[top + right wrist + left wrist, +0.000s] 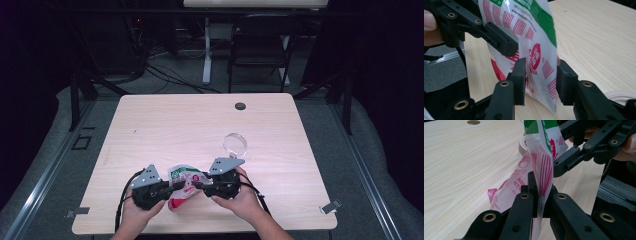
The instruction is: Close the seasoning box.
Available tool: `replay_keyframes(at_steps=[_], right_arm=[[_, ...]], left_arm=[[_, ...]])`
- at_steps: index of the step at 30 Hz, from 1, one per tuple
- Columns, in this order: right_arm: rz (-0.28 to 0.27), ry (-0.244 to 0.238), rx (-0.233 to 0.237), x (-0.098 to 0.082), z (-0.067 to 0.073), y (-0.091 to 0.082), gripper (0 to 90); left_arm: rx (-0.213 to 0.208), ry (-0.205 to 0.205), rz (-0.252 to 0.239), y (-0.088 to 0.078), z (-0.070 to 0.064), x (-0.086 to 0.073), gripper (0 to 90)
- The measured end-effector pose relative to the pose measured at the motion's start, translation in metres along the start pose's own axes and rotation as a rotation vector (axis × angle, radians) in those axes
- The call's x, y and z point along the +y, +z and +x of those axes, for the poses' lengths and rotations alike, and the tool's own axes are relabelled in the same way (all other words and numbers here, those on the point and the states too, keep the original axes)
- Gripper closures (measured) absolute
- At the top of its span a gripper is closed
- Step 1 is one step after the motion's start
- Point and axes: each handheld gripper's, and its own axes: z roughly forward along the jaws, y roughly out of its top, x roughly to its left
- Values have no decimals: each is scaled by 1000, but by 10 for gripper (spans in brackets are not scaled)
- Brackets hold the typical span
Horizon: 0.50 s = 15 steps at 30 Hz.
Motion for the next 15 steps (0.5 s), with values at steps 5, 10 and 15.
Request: replay_keyframes(at_steps=[5,10,15], right_arm=[[10,26,31,1,-3,3,713],[16,34,59,1,-5,2,875],[16,44,60,1,-7,2,900]], left_arm=[[-12,-21,-10,0,3,-1,900],[-10,-21,-11,1,2,-2,899],[13,0,-6,0,1,-2,896]])
